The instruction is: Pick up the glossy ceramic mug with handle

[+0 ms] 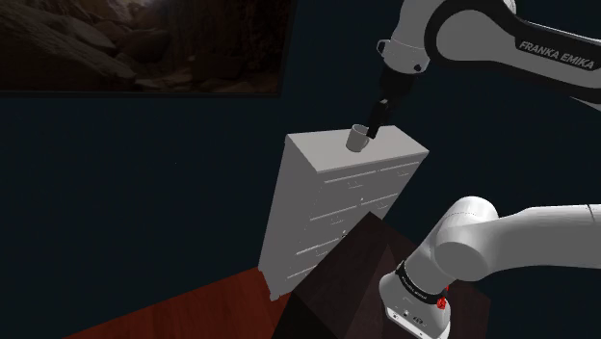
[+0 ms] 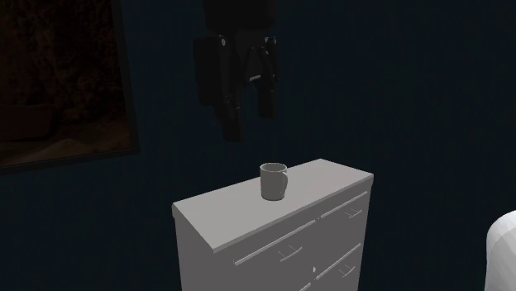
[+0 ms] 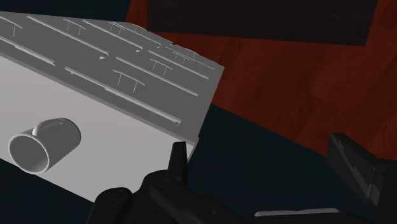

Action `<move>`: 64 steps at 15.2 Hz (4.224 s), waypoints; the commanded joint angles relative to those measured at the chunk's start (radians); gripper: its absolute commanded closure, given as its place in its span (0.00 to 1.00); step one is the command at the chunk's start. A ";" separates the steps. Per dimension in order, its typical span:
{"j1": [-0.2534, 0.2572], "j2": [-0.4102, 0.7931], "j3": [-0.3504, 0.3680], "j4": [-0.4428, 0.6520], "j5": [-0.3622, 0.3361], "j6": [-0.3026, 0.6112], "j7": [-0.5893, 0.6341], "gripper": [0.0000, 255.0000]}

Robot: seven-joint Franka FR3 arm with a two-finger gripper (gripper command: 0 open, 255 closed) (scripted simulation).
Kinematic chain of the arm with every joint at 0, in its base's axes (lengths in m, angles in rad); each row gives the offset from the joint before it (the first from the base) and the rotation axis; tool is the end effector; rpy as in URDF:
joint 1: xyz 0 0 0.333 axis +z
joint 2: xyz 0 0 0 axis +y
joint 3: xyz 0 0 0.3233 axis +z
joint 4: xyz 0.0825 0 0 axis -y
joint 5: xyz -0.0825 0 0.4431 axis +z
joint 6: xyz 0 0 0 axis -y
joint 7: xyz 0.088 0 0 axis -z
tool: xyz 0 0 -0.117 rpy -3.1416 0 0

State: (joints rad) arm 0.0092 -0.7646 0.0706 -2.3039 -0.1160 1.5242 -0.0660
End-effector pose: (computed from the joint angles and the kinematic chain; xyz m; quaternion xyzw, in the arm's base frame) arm 0.3619 0.0210 0.6022 0.9947 0.0604 -0.0083 0.0823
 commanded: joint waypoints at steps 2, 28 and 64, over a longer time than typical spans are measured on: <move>-0.007 0.010 -0.023 -0.006 -0.011 0.018 -0.022 0.00; -0.122 0.701 -0.556 0.294 0.052 0.414 -0.640 0.00; -0.318 1.225 -0.584 0.724 0.357 0.392 -0.944 1.00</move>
State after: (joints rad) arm -0.3095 0.4672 -0.5114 -1.5863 0.2448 1.9283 -1.0116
